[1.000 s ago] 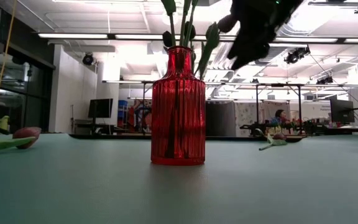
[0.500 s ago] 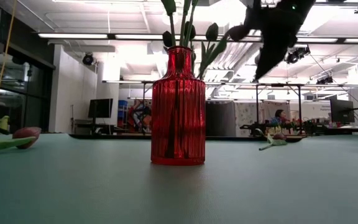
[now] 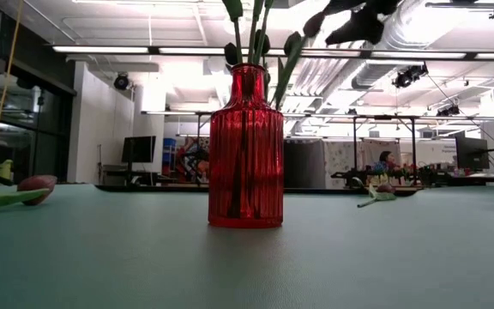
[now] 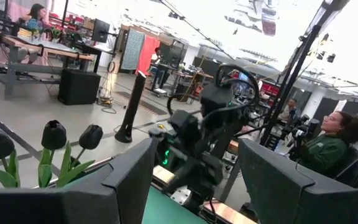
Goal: Sort flowers into vase by color
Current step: Put the top dark red tulip into the yellow vase
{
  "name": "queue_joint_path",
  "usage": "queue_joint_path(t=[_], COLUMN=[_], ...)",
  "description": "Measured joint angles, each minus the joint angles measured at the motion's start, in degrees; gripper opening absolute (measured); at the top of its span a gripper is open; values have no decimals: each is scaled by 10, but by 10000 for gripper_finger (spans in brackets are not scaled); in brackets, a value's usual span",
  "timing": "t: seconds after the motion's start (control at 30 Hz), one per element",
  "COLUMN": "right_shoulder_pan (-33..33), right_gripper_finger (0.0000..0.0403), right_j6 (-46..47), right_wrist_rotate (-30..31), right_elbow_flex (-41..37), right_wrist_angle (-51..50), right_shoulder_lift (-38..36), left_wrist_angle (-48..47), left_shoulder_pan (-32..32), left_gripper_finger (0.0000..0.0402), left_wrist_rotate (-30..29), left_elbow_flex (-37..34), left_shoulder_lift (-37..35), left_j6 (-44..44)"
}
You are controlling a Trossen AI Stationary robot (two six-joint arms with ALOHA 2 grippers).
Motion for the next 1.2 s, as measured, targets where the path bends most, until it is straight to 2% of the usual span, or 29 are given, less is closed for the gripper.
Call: queue_joint_path(t=[0.13,0.3,0.4,0.53,0.6,0.67,0.83,0.93,1.2], right_shoulder_pan=[-10,-23,-37,-74,-98,-124,-209,-255,-320], right_gripper_finger=[309,309,309,309,309,309,309,309,309], right_j6=[54,136,197,307,375,438,525,539,567], right_wrist_rotate=[42,93,133,138,137,136,84,59,51], right_elbow_flex=[1,1,-18,-77,-112,-151,-223,-227,-158], right_wrist_angle=[-48,-169,-218,-226,-219,-198,-113,-100,-91], right_shoulder_lift=[-33,-48,-46,-46,-46,-45,-22,22,170], left_wrist_angle=[-2,-5,-6,-46,-83,-126,-252,-310,-365], left_shoulder_pan=[2,21,43,84,114,152,276,346,471], left_gripper_finger=[221,221,221,221,221,221,221,221,221], left_wrist_rotate=[-19,-65,-90,-72,-36,25,264,373,509], left_elbow_flex=[0,0,0,0,0,0,0,0,0], left_shoulder_lift=[0,0,0,0,-3,-8,-33,-55,-106], left_j6=[0,-4,-46,-104,-125,-150,-181,-163,-84])
